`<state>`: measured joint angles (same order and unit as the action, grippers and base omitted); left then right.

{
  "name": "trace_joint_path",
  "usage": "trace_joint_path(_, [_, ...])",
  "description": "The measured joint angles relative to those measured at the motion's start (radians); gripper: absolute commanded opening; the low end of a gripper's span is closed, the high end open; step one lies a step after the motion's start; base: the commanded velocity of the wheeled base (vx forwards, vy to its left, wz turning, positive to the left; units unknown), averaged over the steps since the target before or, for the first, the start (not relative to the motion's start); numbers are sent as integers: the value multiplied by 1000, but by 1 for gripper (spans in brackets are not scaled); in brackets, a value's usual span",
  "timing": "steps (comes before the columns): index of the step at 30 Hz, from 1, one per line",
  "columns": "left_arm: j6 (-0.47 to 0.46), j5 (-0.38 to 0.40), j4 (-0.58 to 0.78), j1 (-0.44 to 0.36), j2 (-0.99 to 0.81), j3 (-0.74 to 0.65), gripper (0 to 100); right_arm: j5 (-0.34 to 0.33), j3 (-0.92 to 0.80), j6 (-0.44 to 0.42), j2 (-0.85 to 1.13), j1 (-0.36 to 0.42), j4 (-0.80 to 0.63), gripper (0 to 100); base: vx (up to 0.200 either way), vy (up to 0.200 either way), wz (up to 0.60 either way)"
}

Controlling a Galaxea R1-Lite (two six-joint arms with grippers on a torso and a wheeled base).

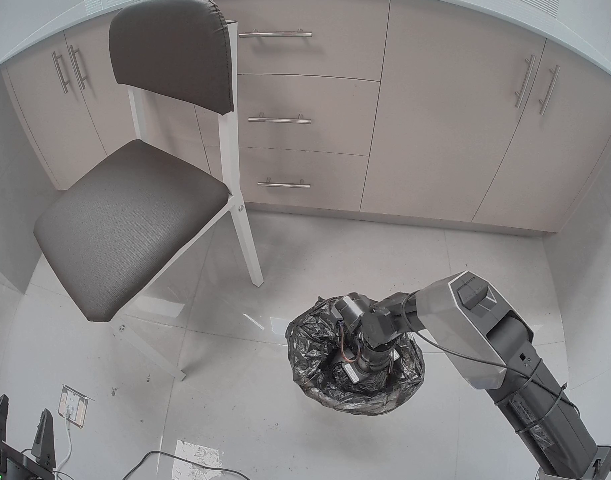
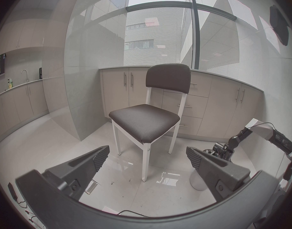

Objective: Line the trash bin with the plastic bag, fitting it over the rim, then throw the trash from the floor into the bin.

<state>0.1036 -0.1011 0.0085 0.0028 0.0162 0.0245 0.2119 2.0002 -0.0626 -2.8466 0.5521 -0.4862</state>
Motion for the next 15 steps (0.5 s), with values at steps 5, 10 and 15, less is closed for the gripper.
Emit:
trace_joint_path(5, [-4, 1, -2, 0, 0, -2, 100, 1, 0, -1, -65, -4, 65, 0, 0, 0, 0])
trace_joint_path(10, [-15, 8, 1, 0, 0, -1, 100, 1, 0, -1, -91, -10, 74, 0, 0, 0, 0])
trace_joint_path(15, [-70, 71, -1, -1, 0, -4, 100, 0, 0, 0, -81, -11, 73, 0, 0, 0, 0])
